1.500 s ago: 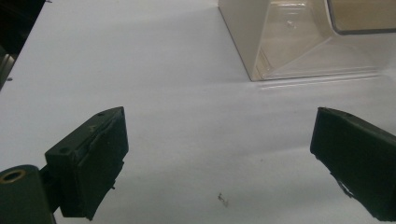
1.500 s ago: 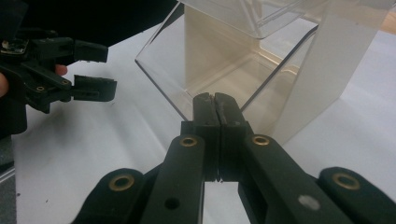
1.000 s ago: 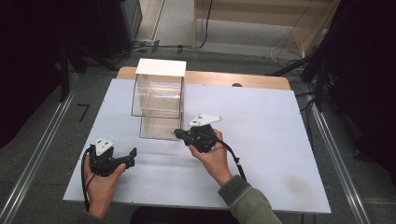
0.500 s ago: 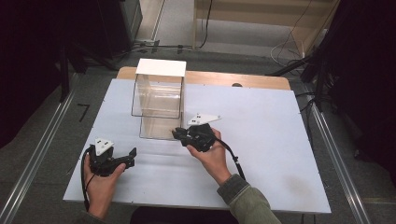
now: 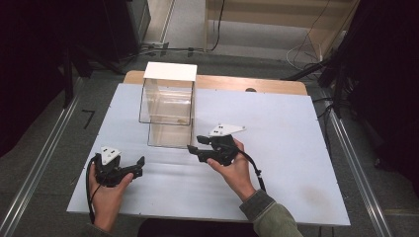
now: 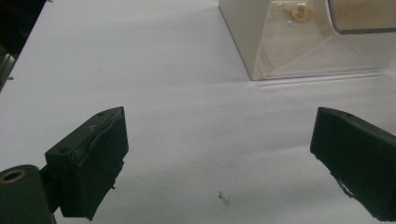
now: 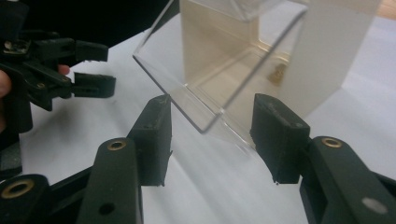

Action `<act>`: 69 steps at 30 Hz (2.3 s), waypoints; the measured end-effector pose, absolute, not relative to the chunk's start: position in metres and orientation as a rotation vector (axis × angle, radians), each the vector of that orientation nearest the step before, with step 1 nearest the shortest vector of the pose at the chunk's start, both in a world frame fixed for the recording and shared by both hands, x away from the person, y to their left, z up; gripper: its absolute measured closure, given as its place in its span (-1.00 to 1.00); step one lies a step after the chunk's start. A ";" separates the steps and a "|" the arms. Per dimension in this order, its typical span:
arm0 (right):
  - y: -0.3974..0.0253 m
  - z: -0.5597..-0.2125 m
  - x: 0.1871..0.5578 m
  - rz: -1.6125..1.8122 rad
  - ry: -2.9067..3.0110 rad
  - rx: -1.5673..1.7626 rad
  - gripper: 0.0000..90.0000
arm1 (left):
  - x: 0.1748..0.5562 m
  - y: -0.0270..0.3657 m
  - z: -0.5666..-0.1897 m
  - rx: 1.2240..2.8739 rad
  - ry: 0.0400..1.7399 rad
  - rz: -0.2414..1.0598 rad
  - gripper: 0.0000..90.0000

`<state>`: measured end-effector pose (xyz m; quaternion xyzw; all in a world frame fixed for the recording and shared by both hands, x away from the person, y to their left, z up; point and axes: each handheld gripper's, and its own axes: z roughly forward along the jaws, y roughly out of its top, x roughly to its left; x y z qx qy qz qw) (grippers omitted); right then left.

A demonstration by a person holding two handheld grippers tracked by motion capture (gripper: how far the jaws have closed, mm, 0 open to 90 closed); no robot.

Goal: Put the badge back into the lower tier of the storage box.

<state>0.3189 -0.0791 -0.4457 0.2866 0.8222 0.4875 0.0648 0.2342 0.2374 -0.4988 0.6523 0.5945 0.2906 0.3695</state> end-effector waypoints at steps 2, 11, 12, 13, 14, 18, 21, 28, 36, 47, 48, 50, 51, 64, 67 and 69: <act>-0.086 -0.448 0.319 1.462 2.478 0.882 -0.02 | 0.234 0.237 -0.499 1.674 1.527 0.747 -0.89; -0.118 -0.456 0.316 1.417 2.452 0.969 -0.21 | 0.234 0.236 -0.499 1.678 1.523 0.751 -0.89; -0.121 -0.456 0.316 1.407 2.450 0.980 -0.24 | 0.234 0.236 -0.499 1.678 1.523 0.751 -0.89; -0.124 -0.457 0.315 1.405 2.447 0.982 -0.26 | 0.234 0.236 -0.499 1.678 1.524 0.752 -0.89; -0.128 -0.458 0.315 1.396 2.447 0.986 -0.29 | 0.234 0.236 -0.499 1.678 1.524 0.751 -0.89; -0.143 -0.461 0.314 1.377 2.426 1.020 -0.32 | 0.234 0.236 -0.499 1.678 1.527 0.752 -0.89; -0.156 -0.463 0.313 1.361 2.412 1.049 -0.33 | 0.234 0.236 -0.500 1.682 1.526 0.751 -0.89; -0.180 -0.469 0.310 1.344 2.382 1.092 -0.36 | 0.234 0.235 -0.499 1.684 1.527 0.749 -0.89; -0.193 -0.470 0.308 1.330 2.358 1.124 -0.38 | 0.234 0.235 -0.500 1.683 1.526 0.748 -0.89; -0.210 -0.472 0.307 1.309 2.333 1.159 -0.39 | 0.234 0.235 -0.500 1.683 1.526 0.750 -0.89; -0.211 -0.472 0.306 1.307 2.331 1.166 -0.39 | 0.234 0.235 -0.500 1.684 1.526 0.750 -0.89; -0.215 -0.473 0.306 1.302 2.328 1.173 -0.40 | 0.234 0.235 -0.500 1.684 1.526 0.749 -0.89; -0.216 -0.473 0.306 1.301 2.324 1.177 -0.40 | 0.234 0.235 -0.500 1.684 1.526 0.749 -0.89; -0.237 -0.473 0.305 1.283 2.288 1.220 -0.42 | 0.234 0.235 -0.500 1.685 1.525 0.747 -0.89; -0.243 -0.473 0.305 1.276 2.276 1.227 -0.42 | 0.234 0.235 -0.500 1.683 1.525 0.748 -0.89; -0.247 -0.473 0.304 1.275 2.267 1.234 -0.42 | 0.234 0.235 -0.500 1.683 1.526 0.747 -0.89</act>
